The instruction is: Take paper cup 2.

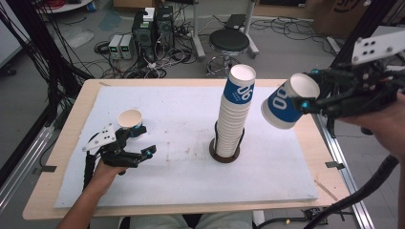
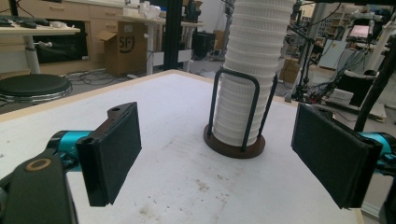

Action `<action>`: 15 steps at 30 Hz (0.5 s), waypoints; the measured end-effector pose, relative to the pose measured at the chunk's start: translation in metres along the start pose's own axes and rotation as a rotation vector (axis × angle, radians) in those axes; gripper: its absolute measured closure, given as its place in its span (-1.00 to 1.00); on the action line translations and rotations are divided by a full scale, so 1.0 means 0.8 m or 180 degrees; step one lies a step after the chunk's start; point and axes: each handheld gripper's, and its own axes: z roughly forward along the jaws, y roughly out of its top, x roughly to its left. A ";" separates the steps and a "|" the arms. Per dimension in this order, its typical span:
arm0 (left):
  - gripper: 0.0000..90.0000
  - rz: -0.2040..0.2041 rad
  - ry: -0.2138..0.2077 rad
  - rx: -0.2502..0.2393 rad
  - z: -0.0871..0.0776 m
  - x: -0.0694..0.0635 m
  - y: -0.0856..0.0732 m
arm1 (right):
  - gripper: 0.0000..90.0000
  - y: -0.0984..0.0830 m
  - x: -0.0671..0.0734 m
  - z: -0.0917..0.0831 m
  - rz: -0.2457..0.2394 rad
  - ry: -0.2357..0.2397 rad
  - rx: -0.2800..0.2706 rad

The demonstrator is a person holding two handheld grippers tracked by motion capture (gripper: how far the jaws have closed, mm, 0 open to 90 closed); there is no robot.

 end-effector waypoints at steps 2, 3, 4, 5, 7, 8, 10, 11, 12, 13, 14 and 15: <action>-0.65 0.0002 -0.0020 0.0000 0.001 -0.001 0.000 | -0.32 -0.010 0.006 0.008 0.0004 0.0066 0.0043; -0.65 0.0010 -0.0035 0.0007 0.001 -0.001 0.000 | -0.32 -0.015 0.008 0.012 -0.0025 0.0090 0.0068; -0.65 0.0009 -0.0040 0.0015 0.002 -0.002 0.000 | -0.32 -0.019 0.010 0.017 -0.0022 0.0109 0.0104; -0.65 0.0011 -0.0045 0.0014 0.002 -0.003 0.000 | -0.32 -0.024 0.012 0.023 -0.0029 0.0129 0.0133; -0.65 0.0024 -0.0056 0.0015 0.003 -0.003 0.001 | -0.32 -0.032 0.016 0.034 -0.0059 0.0183 0.0174; -0.65 0.0024 -0.0058 0.0019 0.003 -0.003 0.001 | -0.32 -0.037 0.018 0.041 -0.0070 0.0223 0.0195; -0.65 0.0025 -0.0064 0.0018 0.003 -0.003 0.001 | -0.32 -0.047 0.021 0.055 -0.0083 0.0282 0.0205; -0.65 0.0023 -0.0063 0.0008 0.003 -0.004 0.001 | -0.32 -0.051 0.023 0.062 -0.0085 0.0324 0.0205; -0.65 0.0021 -0.0068 0.0005 0.003 -0.004 0.001 | -0.32 -0.056 0.023 0.069 -0.0088 0.0354 0.0205; -0.65 0.0015 -0.0074 0.0006 0.003 -0.004 0.001 | -0.32 -0.061 0.025 0.076 -0.0078 0.0385 0.0220; -0.65 0.0014 -0.0077 0.0003 0.002 -0.004 0.001 | -0.32 -0.065 0.025 0.082 -0.0089 0.0402 0.0223; -0.65 0.0015 -0.0079 0.0000 0.002 -0.004 0.001 | -0.32 -0.071 0.026 0.091 -0.0095 0.0439 0.0222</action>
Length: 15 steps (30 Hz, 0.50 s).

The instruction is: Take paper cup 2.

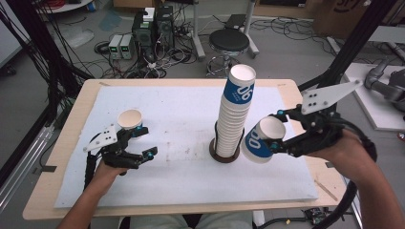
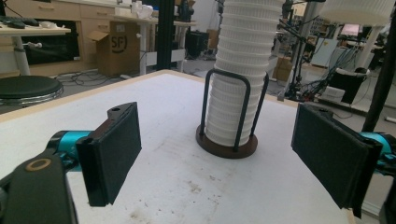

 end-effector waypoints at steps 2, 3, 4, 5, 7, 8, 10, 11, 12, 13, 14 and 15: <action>-0.65 0.0002 -0.0012 -0.0001 0.000 0.000 0.000 | -0.32 -0.009 0.000 0.015 0.0000 0.0042 0.0018; -0.65 0.0004 -0.0009 -0.0009 -0.001 0.000 0.000 | -0.33 -0.013 0.000 0.022 -0.0026 0.0055 0.0014; -0.65 0.0010 -0.0012 -0.0016 -0.001 0.000 0.001 | -0.32 -0.016 0.000 0.027 -0.0028 0.0065 0.0009; -0.65 0.0011 -0.0014 -0.0018 -0.001 0.000 0.001 | -0.32 -0.022 0.000 0.037 -0.0032 0.0088 -0.0003; -0.65 0.0009 -0.0015 -0.0018 -0.001 -0.001 0.001 | -0.32 -0.029 0.001 0.051 -0.0031 0.0109 0.0011; -0.65 0.0009 -0.0022 -0.0019 -0.001 -0.001 0.001 | -0.33 -0.033 0.002 0.058 -0.0024 0.0140 0.0028; -0.65 0.0016 -0.0030 -0.0019 -0.002 -0.001 0.001 | -0.32 -0.039 0.002 0.071 -0.0023 0.0207 0.0042; -0.65 0.0022 -0.0043 -0.0019 -0.002 -0.001 0.001 | -0.32 -0.041 0.003 0.077 -0.0025 0.0221 0.0057; -0.65 0.0027 -0.0048 -0.0025 -0.001 -0.001 0.001 | -0.32 -0.043 0.003 0.083 -0.0026 0.0233 0.0056; -0.65 0.0036 -0.0049 -0.0024 -0.001 -0.001 0.001 | -0.33 -0.045 0.003 0.088 -0.0022 0.0259 0.0058; -0.65 0.0039 -0.0054 -0.0022 -0.001 -0.002 0.001 | -0.33 -0.047 0.004 0.093 -0.0034 0.0274 0.0045; -0.65 0.0037 -0.0069 -0.0023 -0.001 -0.002 0.001 | -0.33 -0.047 0.004 0.096 -0.0035 0.0275 0.0040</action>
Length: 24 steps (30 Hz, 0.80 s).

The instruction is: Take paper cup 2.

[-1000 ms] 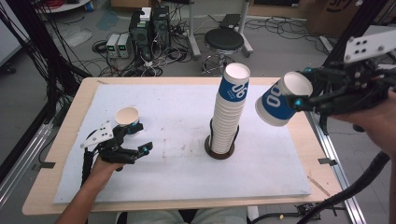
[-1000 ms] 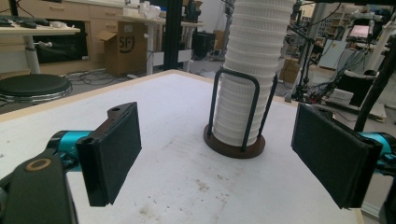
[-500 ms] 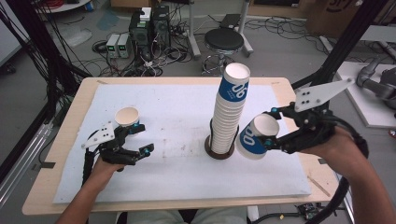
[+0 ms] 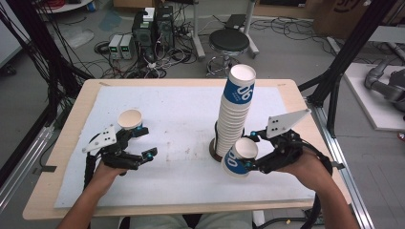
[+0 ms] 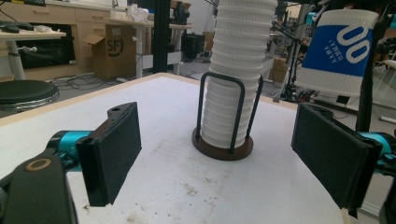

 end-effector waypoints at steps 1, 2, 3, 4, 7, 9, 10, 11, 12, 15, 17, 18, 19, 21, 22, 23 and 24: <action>-0.65 0.0006 0.0002 0.0006 0.000 0.000 0.000 | -0.33 -0.001 0.000 0.004 -0.0004 0.0007 -0.0018; -0.65 0.0025 -0.0015 0.0016 0.000 0.000 0.000 | -0.32 -0.002 0.000 0.010 -0.0023 0.0014 -0.0038; -0.65 0.0019 -0.0022 0.0014 0.000 -0.001 0.000 | -0.32 -0.003 0.001 0.014 -0.0030 0.0030 -0.0048; -0.65 0.0017 -0.0027 0.0009 0.001 -0.002 0.000 | -0.33 -0.004 0.001 0.018 -0.0023 0.0035 -0.0053; -0.65 0.0040 -0.0063 0.0001 0.001 -0.003 0.000 | -0.32 -0.009 0.000 0.029 -0.0013 0.0066 -0.0101; -0.65 0.0050 -0.0094 0.0018 0.002 -0.004 0.000 | -0.32 -0.010 0.001 0.035 -0.0001 0.0092 -0.0138; -0.65 0.0059 -0.0106 0.0019 0.003 -0.005 0.000 | -0.32 -0.010 0.002 0.038 -0.0022 0.0107 -0.0169; -0.65 0.0058 -0.0122 0.0022 0.004 -0.006 0.000 | -0.33 -0.010 0.002 0.041 -0.0017 0.0099 -0.0185; -0.65 0.0070 -0.0131 0.0022 0.004 -0.006 0.000 | -0.33 -0.010 0.003 0.045 -0.0016 0.0106 -0.0206; -0.65 0.0090 -0.0187 0.0033 0.007 -0.009 0.000 | -0.32 -0.009 0.003 0.056 -0.0039 0.0122 -0.0212; -0.65 0.0099 -0.0233 0.0050 0.009 -0.011 0.000 | -0.33 -0.008 0.003 0.065 -0.0052 0.0159 -0.0234; -0.65 0.0101 -0.0257 0.0060 0.010 -0.011 0.000 | -0.32 -0.007 0.002 0.069 -0.0060 0.0165 -0.0253; -0.65 0.0104 -0.0278 0.0076 0.011 -0.012 0.000 | -0.32 -0.006 0.001 0.071 -0.0058 0.0181 -0.0263; -0.65 0.0126 -0.0311 0.0099 0.013 -0.014 -0.001 | -0.32 -0.004 0.000 0.078 -0.0044 0.0209 -0.0303; -0.65 0.0131 -0.0318 0.0108 0.014 -0.015 -0.001 | -0.32 -0.003 -0.001 0.082 -0.0059 0.0210 -0.0323; -0.65 0.0131 -0.0326 0.0111 0.015 -0.016 -0.001 | -0.32 -0.002 -0.002 0.085 -0.0068 0.0231 -0.0332; -0.65 0.0136 -0.0334 0.0113 0.015 -0.016 -0.001 | -0.32 -0.002 -0.002 0.087 -0.0051 0.0240 -0.0324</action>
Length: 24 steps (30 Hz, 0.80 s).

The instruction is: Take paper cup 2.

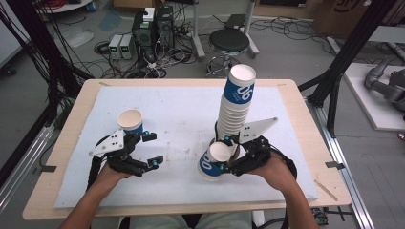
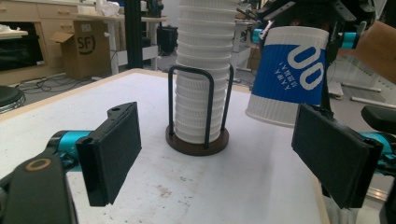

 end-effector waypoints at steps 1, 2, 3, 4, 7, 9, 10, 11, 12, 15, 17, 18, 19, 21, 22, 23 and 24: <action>-0.65 0.0001 -0.0010 -0.0007 0.000 0.000 0.000 | -0.32 0.000 0.000 0.002 -0.0007 -0.0005 -0.0002; -0.65 0.0002 -0.0018 -0.0005 0.001 -0.001 0.001 | -0.33 0.001 -0.001 0.004 -0.0018 -0.0001 -0.0013; -0.65 0.0007 -0.0033 -0.0009 0.001 -0.001 0.001 | -0.32 0.001 -0.001 0.006 -0.0028 -0.0003 -0.0018; -0.65 0.0018 -0.0041 -0.0004 0.002 -0.002 0.001 | -0.32 0.002 -0.001 0.007 -0.0015 -0.0006 -0.0026; -0.65 0.0026 -0.0071 -0.0004 0.004 -0.004 0.002 | -0.32 0.004 -0.003 0.009 -0.0029 -0.0014 -0.0068; -0.65 0.0033 -0.0080 0.0010 0.006 -0.005 0.002 | -0.32 0.004 -0.004 0.011 -0.0050 -0.0023 -0.0108; -0.65 0.0030 -0.0087 0.0014 0.006 -0.005 0.001 | -0.32 0.004 -0.004 0.012 -0.0054 -0.0026 -0.0122; -0.65 0.0027 -0.0094 0.0017 0.006 -0.005 0.001 | -0.32 0.003 -0.004 0.012 -0.0039 -0.0018 -0.0162; -0.65 0.0025 -0.0096 0.0017 0.007 -0.005 0.001 | -0.32 0.002 -0.004 0.013 -0.0036 -0.0019 -0.0186; -0.65 0.0003 -0.0093 0.0007 0.007 -0.004 0.001 | -0.32 -0.002 -0.007 0.014 0.0013 0.0011 -0.0233; -0.65 0.0005 -0.0105 0.0005 0.007 -0.004 0.001 | -0.32 -0.004 -0.008 0.015 0.0024 -0.0018 -0.0192; -0.65 0.0007 -0.0111 0.0002 0.007 -0.004 0.001 | -0.32 -0.004 -0.008 0.015 0.0033 -0.0013 -0.0209; -0.65 0.0007 -0.0117 0.0006 0.007 -0.004 0.001 | -0.32 -0.005 -0.008 0.015 0.0038 -0.0002 -0.0211; -0.65 0.0011 -0.0130 0.0014 0.008 -0.004 0.001 | -0.32 -0.006 -0.008 0.015 0.0042 -0.0008 -0.0207; -0.65 0.0011 -0.0137 0.0017 0.008 -0.004 0.001 | -0.32 -0.007 -0.008 0.016 0.0047 -0.0001 -0.0204; -0.65 0.0007 -0.0137 0.0019 0.008 -0.004 0.001 | -0.32 -0.008 -0.009 0.016 0.0046 0.0004 -0.0204; -0.65 0.0003 -0.0142 0.0016 0.008 -0.004 0.001 | -0.32 -0.009 -0.009 0.016 0.0056 0.0011 -0.0203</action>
